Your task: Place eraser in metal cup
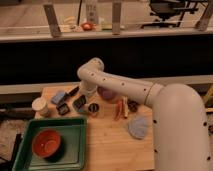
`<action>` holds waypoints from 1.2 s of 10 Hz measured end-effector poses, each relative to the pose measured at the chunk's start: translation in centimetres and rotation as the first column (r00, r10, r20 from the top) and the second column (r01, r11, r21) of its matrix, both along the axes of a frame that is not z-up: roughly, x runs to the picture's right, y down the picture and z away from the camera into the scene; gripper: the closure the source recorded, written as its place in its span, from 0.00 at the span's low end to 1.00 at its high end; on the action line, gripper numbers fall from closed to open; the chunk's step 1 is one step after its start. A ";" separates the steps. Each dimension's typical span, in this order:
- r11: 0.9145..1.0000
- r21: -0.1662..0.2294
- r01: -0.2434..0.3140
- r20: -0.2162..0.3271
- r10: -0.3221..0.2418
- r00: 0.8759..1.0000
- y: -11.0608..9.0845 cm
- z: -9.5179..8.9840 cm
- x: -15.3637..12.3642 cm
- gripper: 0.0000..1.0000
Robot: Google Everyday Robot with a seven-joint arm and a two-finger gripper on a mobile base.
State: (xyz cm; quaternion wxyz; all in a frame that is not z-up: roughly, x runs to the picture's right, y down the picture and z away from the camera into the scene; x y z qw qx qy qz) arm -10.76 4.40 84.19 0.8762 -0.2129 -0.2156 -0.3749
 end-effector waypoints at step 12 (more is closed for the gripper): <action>0.981 -0.181 0.073 -0.063 -0.085 0.994 3.2 0.0 4.0 0.88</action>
